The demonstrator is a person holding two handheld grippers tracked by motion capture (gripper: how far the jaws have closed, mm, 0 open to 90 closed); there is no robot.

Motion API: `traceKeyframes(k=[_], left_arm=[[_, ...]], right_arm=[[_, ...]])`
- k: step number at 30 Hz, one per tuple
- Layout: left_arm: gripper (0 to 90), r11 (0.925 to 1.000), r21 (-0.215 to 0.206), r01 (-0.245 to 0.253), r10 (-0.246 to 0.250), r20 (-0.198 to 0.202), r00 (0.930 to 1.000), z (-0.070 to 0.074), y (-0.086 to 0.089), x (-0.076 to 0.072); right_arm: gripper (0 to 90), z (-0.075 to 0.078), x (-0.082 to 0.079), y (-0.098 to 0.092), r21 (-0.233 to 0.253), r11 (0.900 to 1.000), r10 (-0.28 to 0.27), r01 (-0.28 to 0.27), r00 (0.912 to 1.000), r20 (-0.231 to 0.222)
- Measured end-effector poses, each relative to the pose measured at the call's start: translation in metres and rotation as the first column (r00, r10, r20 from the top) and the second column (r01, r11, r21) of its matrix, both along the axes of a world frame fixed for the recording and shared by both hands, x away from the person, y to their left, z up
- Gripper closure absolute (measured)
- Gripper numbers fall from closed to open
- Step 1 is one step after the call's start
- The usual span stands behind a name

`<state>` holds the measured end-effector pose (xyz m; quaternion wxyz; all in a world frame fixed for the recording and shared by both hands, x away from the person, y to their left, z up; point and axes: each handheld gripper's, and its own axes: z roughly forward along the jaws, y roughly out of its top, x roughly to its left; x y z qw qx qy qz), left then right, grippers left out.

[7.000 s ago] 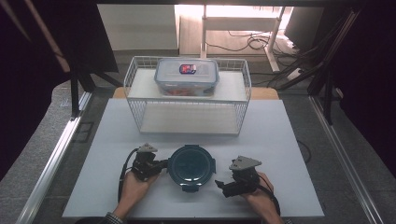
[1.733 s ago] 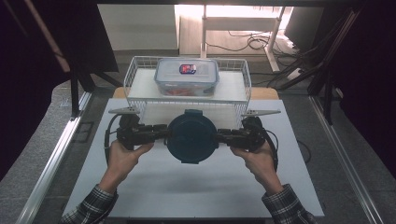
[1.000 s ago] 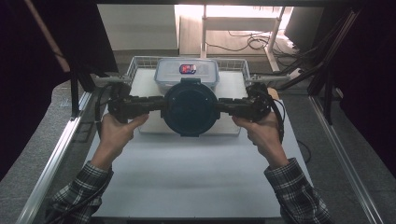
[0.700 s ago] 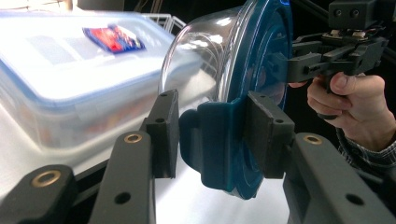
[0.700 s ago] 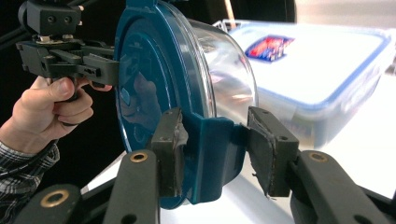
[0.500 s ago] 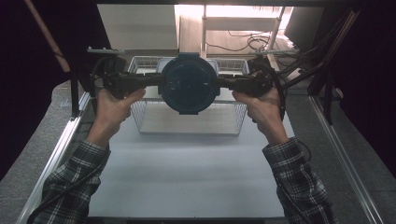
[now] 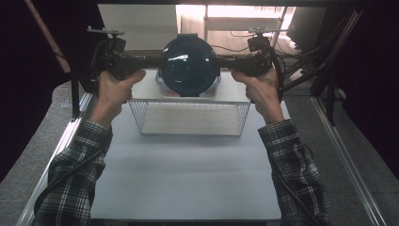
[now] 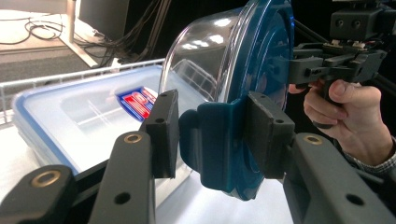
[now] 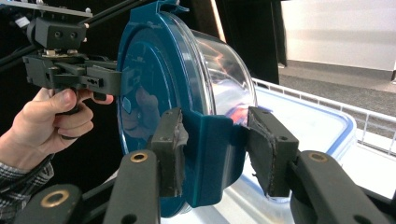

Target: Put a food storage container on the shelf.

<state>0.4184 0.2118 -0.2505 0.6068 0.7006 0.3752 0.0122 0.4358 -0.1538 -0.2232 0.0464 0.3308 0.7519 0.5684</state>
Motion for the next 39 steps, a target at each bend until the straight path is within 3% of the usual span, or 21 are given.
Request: traceKeyframes(k=[13,15,21,30,32,33,34,35,36,38,39], left_arm=[[56.9,0.9994,-0.023,-0.026,0.025,-0.046,0.9986,-0.006,0.009,0.028],[56.8,0.9992,-0.027,-0.03,0.028,-0.045,0.9986,-0.006,0.009,0.03],[55.0,0.9986,0.034,-0.041,0.041,0.002,0.9992,-0.004,0.005,0.033],[53.7,0.9991,-0.013,-0.041,0.041,0.007,0.9991,-0.012,0.007,0.041],[56.6,0.9971,0.022,-0.072,0.072,0.027,0.9971,-0.012,0.006,0.041],[56.6,0.9918,0.072,-0.106,0.103,0.04,0.9939,-0.012,0.003,0.04],[62.2,0.9885,0.101,-0.112,0.108,0.052,0.9928,-0.012,0.002,0.04],[62.2,0.9881,0.113,-0.104,0.098,0.059,0.9935,-0.013,0.001,0.041],[61.2,0.9925,0.069,-0.101,0.096,0.06,0.9935,-0.013,0.001,0.041],[62.0,0.9913,0.087,-0.099,0.093,0.068,0.9934,-0.011,-0.003,0.041],[61.8,0.9886,0.106,-0.107,0.099,0.079,0.992,-0.01,-0.005,0.041]], right_arm=[[57.4,-0.005,0.032,0.012,0.025,0.999,-0.022,0.023,0.9989,-0.04],[57.3,-0.006,0.034,0.012,0.034,0.999,-0.025,0.027,0.9987,-0.045],[54.9,-0.008,0.039,0.015,0.032,0.998,-0.053,0.055,0.9978,-0.038],[53.9,-0.013,0.046,0.014,0.065,0.995,-0.07,0.074,0.9958,-0.059],[51.4,-0.014,0.048,0.016,0.062,0.996,-0.067,0.071,0.9959,-0.061],[51.4,-0.014,0.048,0.016,0.062,0.996,-0.067,0.071,0.9959,-0.061],[49.4,-0.016,0.049,0.019,0.051,0.995,-0.084,0.087,0.9949,-0.057],[49.4,-0.016,0.049,0.019,0.051,0.995,-0.084,0.087,0.9949,-0.057],[49.8,-0.016,0.05,0.02,0.038,0.994,-0.098,0.1,0.9935,-0.058],[55.9,-0.02,0.055,0.017,-0.009,0.99,-0.143,0.143,0.9865,-0.08],[58.1,-0.023,0.057,0.015,0.006,0.989,-0.145,0.146,0.9866,-0.075]])
